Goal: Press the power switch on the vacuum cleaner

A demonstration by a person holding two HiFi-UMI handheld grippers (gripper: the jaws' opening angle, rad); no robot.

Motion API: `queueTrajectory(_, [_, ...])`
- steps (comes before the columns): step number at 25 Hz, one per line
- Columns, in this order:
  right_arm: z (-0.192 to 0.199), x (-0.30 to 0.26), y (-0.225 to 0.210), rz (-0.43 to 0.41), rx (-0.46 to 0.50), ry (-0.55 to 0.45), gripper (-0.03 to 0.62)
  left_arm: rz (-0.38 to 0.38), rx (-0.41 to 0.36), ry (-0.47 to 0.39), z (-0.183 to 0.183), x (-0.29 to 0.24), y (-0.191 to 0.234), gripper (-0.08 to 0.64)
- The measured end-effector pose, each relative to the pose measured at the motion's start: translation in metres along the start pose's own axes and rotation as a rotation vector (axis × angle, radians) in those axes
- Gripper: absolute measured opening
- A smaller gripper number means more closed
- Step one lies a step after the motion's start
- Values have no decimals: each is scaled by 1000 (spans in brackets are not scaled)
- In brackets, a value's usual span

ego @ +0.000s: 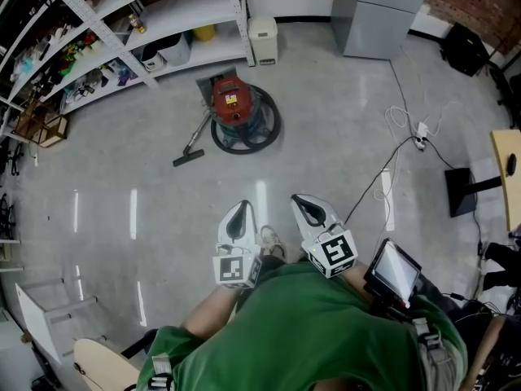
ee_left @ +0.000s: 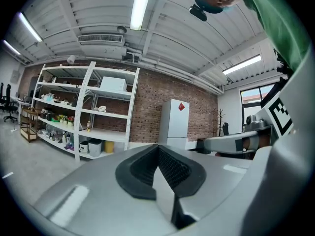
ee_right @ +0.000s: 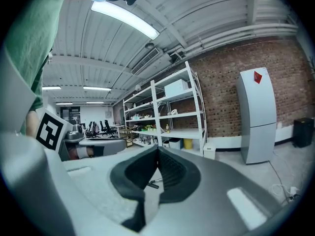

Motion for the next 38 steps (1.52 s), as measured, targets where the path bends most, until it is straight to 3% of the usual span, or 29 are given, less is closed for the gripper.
queueTrajectory(14, [-38,-108,22,61,26,-16,2,50,-11,-26,-18,-48,110,7])
queueTrajectory(27, [-46,-127,21,83,42,-24,2,66,5,-35,-25,-57,125,6])
queueTrajectory(38, [-58,-148,-21,47,49,-25,2,31,10,-27,-30,-100,121,6])
Point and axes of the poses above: the fingertips, and each gripper's own axes: x backward along the fingers, y to its left, z out of its underside, the point moved 6 cm from there along x, backward along the fingers, and after that the axes turned 7 degrees about y, right-handed, at the moved point
